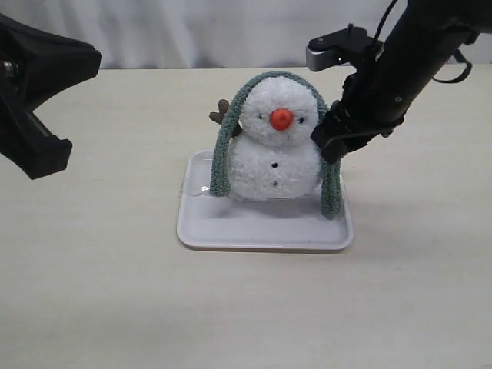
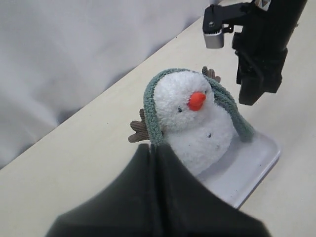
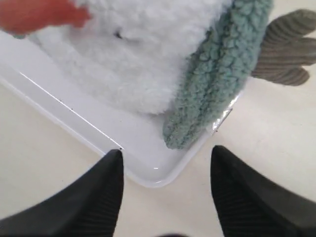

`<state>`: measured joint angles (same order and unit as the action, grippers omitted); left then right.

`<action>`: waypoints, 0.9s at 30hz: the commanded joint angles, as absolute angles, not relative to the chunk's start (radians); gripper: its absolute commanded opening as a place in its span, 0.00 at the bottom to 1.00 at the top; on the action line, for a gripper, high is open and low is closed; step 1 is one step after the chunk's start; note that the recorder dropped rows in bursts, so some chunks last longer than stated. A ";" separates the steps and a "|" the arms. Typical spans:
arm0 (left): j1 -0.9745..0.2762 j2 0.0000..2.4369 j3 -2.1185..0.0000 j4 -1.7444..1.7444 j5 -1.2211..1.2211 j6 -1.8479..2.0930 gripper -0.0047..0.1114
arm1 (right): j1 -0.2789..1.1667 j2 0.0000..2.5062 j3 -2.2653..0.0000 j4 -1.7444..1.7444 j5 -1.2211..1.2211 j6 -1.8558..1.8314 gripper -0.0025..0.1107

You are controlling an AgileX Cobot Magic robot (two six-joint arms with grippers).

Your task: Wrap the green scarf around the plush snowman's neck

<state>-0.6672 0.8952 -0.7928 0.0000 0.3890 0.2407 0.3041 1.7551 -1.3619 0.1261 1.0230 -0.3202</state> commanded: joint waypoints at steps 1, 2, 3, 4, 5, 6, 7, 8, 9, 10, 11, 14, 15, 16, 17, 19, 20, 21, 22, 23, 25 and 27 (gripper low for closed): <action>-0.674 0.890 -0.792 0.007 0.387 0.238 0.04 | 0.304 1.666 -1.371 0.115 0.957 -0.298 0.47; -0.674 0.890 -0.792 0.007 0.385 0.238 0.04 | 0.304 1.652 -1.371 0.115 0.899 -0.291 0.42; -0.674 0.890 -0.792 0.007 0.383 0.238 0.04 | 0.304 1.648 -1.363 0.115 0.844 -0.291 0.33; -0.674 0.890 -0.792 0.009 0.378 0.238 0.04 | 0.304 1.646 -1.346 0.115 0.798 -0.291 0.22; -0.674 0.895 -0.786 0.021 0.361 0.238 0.04 | 0.304 1.648 -1.322 0.115 0.749 -0.306 0.11; -0.674 0.905 -0.764 0.045 0.311 0.238 0.04 | 0.304 1.651 -1.308 0.115 0.700 -0.322 0.06; -0.674 0.928 -0.730 0.082 0.235 0.238 0.04 | 0.304 1.656 -1.308 0.115 0.677 -0.325 0.06; -0.674 0.965 -0.700 0.122 0.185 0.238 0.04 | 0.304 1.662 -1.319 0.120 0.667 -0.325 0.06; -0.674 1.027 -0.688 0.144 0.162 0.238 0.04 | 0.304 1.670 -1.334 0.131 0.660 -0.327 0.06; -0.674 1.084 -0.690 0.150 0.146 0.238 0.04 | 0.304 1.679 -1.352 0.144 0.657 -0.334 0.06; -0.674 1.117 -0.690 0.167 0.126 0.243 0.04 | 0.304 1.680 -1.361 0.157 0.649 -0.342 0.06; -0.674 1.282 -0.690 0.305 -0.018 0.266 0.04 | 0.304 1.694 -1.366 0.328 0.611 -0.488 0.06; -0.674 1.318 -0.690 0.334 -0.061 0.266 0.04 | 0.304 1.703 -1.366 0.381 0.611 -0.524 0.06; -0.670 1.365 -0.690 0.368 -0.098 0.266 0.04 | 0.304 1.709 -1.366 0.417 0.619 -0.555 0.06; -0.662 1.412 -0.690 0.386 -0.170 0.266 0.04 | 0.304 1.722 -1.366 0.461 0.626 -0.591 0.06; -0.627 1.501 -0.691 0.339 -0.267 0.255 0.04 | 0.304 1.736 -1.366 0.483 0.637 -0.614 0.06; -0.594 1.557 -0.691 0.258 -0.336 0.236 0.07 | 0.304 1.743 -1.366 0.482 0.642 -0.616 0.06; -0.551 1.619 -0.691 0.158 -0.414 0.199 0.14 | 0.304 1.748 -1.366 0.477 0.642 -0.616 0.06; -0.527 1.655 -0.691 0.122 -0.465 0.160 0.18 | 0.304 1.747 -1.366 0.477 0.633 -0.616 0.06; -0.516 1.674 -0.691 0.119 -0.495 0.108 0.23 | 0.304 1.747 -1.366 0.477 0.623 -0.616 0.06; -0.503 1.711 -0.691 0.163 -0.562 0.000 0.33 | 0.304 1.747 -1.373 0.477 0.619 -0.626 0.06; -0.501 1.744 -0.691 0.279 -0.653 -0.070 0.40 | 0.304 1.747 -1.373 0.479 0.623 -0.642 0.06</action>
